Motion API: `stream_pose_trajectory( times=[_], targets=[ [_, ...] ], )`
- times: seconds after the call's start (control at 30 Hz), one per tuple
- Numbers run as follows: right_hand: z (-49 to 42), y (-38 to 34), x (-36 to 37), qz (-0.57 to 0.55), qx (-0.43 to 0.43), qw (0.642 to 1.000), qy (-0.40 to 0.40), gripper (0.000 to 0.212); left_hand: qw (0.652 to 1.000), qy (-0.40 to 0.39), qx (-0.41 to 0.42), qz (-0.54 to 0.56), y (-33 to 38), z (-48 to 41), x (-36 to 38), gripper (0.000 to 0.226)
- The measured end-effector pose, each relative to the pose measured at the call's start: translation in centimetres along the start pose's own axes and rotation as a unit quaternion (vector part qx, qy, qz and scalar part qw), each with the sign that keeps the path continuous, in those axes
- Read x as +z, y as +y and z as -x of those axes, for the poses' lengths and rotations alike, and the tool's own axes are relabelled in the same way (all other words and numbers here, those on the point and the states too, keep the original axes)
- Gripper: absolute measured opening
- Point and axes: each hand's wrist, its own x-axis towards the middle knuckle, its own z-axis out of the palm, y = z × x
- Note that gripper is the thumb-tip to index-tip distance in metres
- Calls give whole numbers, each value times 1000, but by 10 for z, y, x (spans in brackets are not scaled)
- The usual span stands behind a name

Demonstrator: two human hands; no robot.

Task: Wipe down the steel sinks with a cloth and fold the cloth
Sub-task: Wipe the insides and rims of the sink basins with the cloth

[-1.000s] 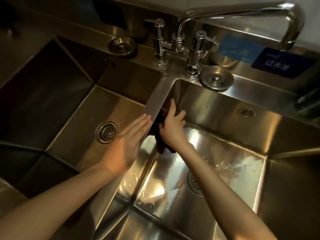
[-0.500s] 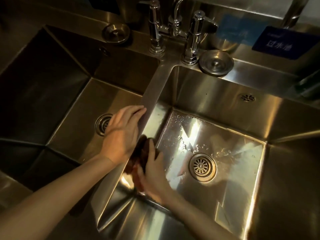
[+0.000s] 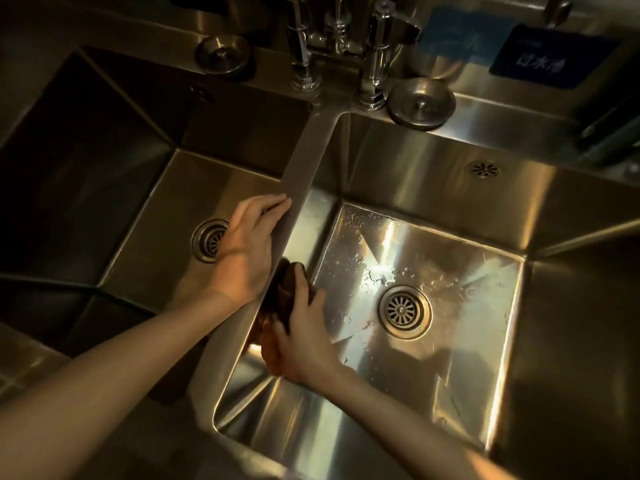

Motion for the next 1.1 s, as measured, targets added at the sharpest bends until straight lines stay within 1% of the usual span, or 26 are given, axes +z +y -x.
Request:
stream_pose_trajectory(
  times=[0.07, 0.13, 0.23, 0.27, 0.33, 0.4, 0.47, 0.53, 0.57, 0.6, 0.67, 0.73, 0.8, 0.87, 0.9, 0.97, 1.0, 1.03, 1.07, 1.1],
  targets=[
    [-15, 5, 2, 23, 7, 999, 22, 88, 1000, 6, -1, 3, 1, -1, 1, 42],
    [-43, 18, 5, 47, 64, 997, 25, 87, 1000, 8, -2, 1, 2, -1, 3, 44],
    [-80, 48, 13, 47, 154, 987, 20, 79, 1000, 12, 11, -3, 0, -1, 6, 44],
    [-88, 56, 17, 52, 173, 983, 15, 80, 1000, 8, 4, -3, -1, -1, 8, 41],
    [-94, 62, 18, 67, 205, 976, 2, 84, 999, 4, -36, -2, -3, -2, 8, 38],
    [-80, 53, 14, 57, 198, 978, -16, 82, 998, 4, -46, -31, -1, -1, 8, 39],
    [-49, 32, 9, 32, 157, 986, -40, 84, 998, -6, -15, -55, 4, -1, 4, 41],
    [-7, 6, 10, 17, 118, 991, -65, 89, 999, -16, 6, -42, 6, -2, 2, 44],
    [13, -2, 15, 0, 103, 991, -83, 88, 999, -23, 12, -32, 5, -3, 1, 44],
    [29, -9, 21, -16, 97, 990, -102, 85, 999, -28, 14, -19, 3, -3, 2, 44],
    [42, -13, 36, -10, 99, 987, -123, 83, 999, -32, 14, 2, 1, -4, 3, 42],
    [34, -5, 50, 23, 132, 985, -112, 85, 1000, -24, 13, 15, -1, -4, 5, 41],
    [14, 15, 61, 60, 195, 973, -107, 85, 999, -19, 15, 26, -2, -4, 6, 41],
    [-5, 40, 67, 77, 252, 957, -118, 81, 999, -23, 17, 22, -1, -3, 6, 46],
    [-13, 52, 68, 76, 266, 953, -124, 78, 999, -27, 18, 11, 0, -3, 5, 49],
    [-23, 74, 67, -7, 313, 946, -82, 67, 999, -39, 18, -25, 5, -1, 4, 54],
    [-27, 82, 66, -15, 317, 947, -58, 59, 998, -45, 18, -45, 7, -1, 3, 56],
    [-27, 82, 63, 22, 285, 956, -69, 52, 997, -45, 19, -58, 8, -2, 3, 57],
    [-21, 73, 54, 37, 248, 964, -93, 51, 997, -44, 20, -59, 8, -1, 2, 57],
    [-8, 57, 43, 8, 238, 964, -114, 53, 997, -46, 24, -56, 8, -1, 2, 58]
  ],
)
